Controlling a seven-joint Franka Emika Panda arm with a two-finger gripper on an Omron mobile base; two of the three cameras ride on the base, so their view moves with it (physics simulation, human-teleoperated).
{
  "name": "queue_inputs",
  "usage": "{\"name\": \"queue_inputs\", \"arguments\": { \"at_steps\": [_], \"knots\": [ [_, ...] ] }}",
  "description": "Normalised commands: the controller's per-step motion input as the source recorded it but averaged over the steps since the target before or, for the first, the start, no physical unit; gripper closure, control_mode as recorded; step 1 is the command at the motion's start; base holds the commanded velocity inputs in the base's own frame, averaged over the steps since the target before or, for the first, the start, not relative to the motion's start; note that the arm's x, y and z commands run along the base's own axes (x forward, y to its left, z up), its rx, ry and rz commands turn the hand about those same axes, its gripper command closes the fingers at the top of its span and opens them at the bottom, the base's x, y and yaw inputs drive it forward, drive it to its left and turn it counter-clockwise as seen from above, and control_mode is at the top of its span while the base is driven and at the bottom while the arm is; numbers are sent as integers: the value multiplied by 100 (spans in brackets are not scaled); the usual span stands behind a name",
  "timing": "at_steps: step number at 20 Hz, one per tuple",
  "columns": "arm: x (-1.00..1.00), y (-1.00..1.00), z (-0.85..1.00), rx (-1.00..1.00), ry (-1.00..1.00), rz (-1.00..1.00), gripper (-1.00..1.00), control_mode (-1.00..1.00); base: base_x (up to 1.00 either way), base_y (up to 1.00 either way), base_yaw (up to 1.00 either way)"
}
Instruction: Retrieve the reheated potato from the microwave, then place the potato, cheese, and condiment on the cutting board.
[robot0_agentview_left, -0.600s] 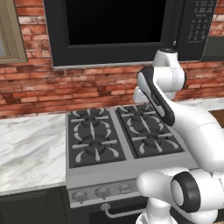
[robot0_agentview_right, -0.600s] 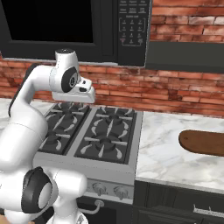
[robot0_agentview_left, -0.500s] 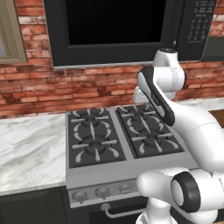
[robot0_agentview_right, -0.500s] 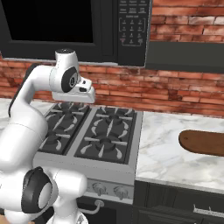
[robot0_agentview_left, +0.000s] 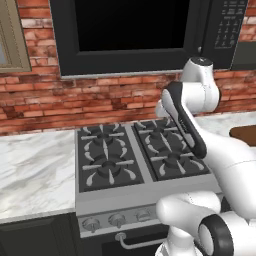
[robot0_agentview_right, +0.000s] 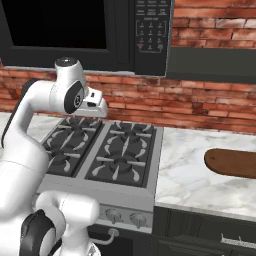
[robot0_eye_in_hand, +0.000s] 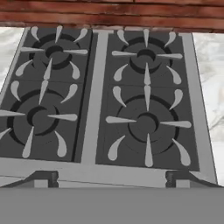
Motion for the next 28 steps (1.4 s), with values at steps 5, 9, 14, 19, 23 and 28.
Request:
{"name": "queue_inputs", "arguments": {
  "at_steps": [5, 9, 14, 19, 23, 28],
  "knots": [
    [-17, -16, 26, 0, -29, 0, -100, -100, 0, 0, 0],
    [-15, -23, 32, 0, -29, 0, -100, -100, 0, 0, 0],
    [-6, -25, 40, 0, -19, 0, -100, -100, 0, 0, 0],
    [-2, -32, 49, 0, 0, 0, -100, -100, 0, 0, 0],
    [-4, -36, 49, 0, 1, 0, -100, -100, 0, 0, 0],
    [-2, -35, 45, 0, 0, 0, -100, -100, 0, 0, 0]
  ]
}}
